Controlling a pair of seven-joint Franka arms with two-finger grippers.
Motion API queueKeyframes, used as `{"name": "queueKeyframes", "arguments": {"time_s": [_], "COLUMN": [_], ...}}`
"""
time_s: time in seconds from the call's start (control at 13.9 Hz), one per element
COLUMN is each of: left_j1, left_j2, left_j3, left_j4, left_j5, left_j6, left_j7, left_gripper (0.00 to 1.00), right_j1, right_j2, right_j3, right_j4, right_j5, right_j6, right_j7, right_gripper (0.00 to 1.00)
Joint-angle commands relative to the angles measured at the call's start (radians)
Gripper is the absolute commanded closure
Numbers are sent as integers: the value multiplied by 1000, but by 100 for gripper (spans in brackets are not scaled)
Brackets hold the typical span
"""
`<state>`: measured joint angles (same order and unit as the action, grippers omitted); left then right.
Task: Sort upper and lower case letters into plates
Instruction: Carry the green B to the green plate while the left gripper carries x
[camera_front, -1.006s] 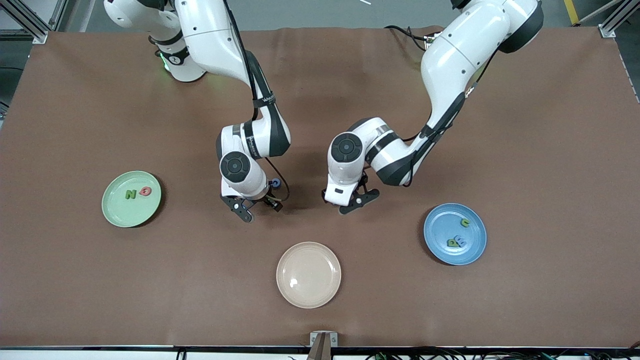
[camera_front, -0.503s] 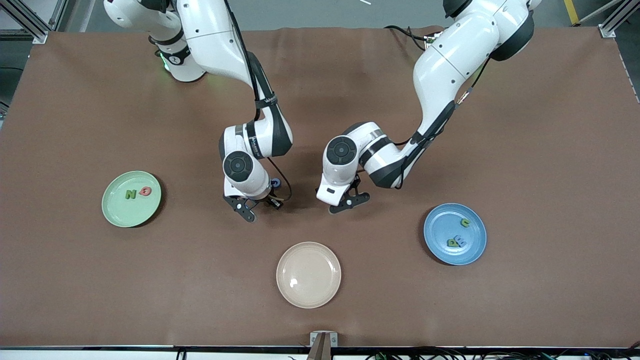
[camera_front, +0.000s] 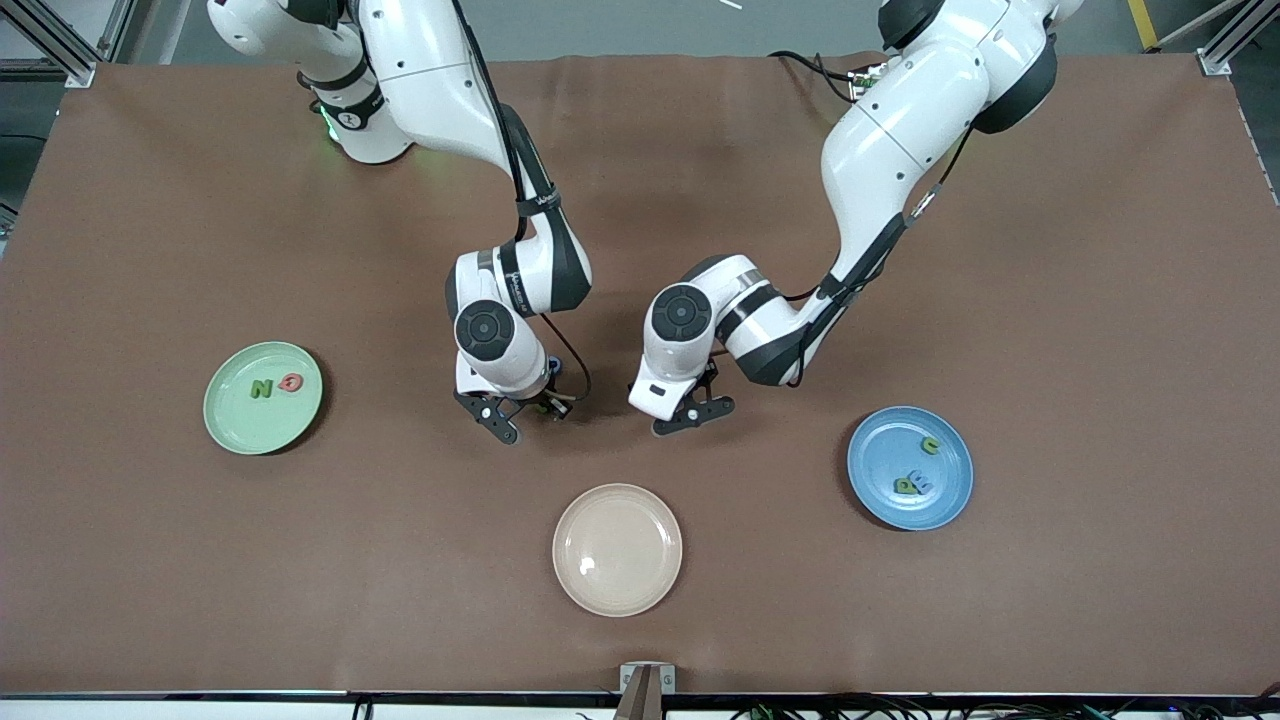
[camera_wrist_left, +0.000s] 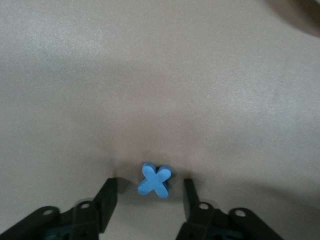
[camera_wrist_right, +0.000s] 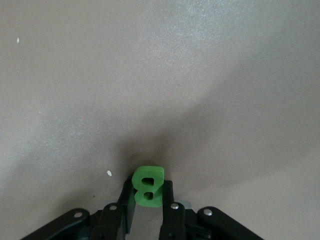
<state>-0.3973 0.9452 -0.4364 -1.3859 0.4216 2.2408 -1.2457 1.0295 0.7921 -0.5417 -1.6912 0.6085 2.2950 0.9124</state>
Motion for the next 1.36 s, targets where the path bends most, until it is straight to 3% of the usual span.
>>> {"name": "queueKeyframes", "arguments": {"time_s": [0.0, 0.22, 0.36, 0.5, 0.57, 0.72, 1.08, 1.29], "left_j1": [-37, -38, -40, -40, -26, 15, 236, 398], "left_j2": [10, 12, 12, 9, -3, -66, -221, -340], "left_j3": [34, 41, 41, 42, 44, 44, 4, 2], "left_j4": [33, 34, 36, 36, 34, 33, -45, -214], "left_j5": [6, 6, 3, 2, 0, 3, 11, 11], "left_j6": [-6, -6, -6, -6, -10, -35, -202, -199], "left_j7": [8, 9, 0, 0, 5, 9, 147, 372], "left_gripper": [42, 50, 75, 100, 100, 100, 100, 100], "right_j1": [-9, -28, -34, -25, -26, -64, -322, -489], "right_j2": [13, -20, -54, -63, -67, -67, -47, -47], "right_j3": [11, -41, -185, -333, -398, -464, -442, -304], "right_j4": [7, 21, 68, 73, 64, 27, 15, 15], "right_j5": [2, 1, 2, 4, 4, 4, 19, 19], "right_j6": [-3, -110, -349, -481, -514, -520, -459, -393], "right_j7": [-15, -108, -295, -526, -649, -884, -1355, -1461], "right_gripper": [89, 92, 92, 92, 92, 92, 92, 91]}}
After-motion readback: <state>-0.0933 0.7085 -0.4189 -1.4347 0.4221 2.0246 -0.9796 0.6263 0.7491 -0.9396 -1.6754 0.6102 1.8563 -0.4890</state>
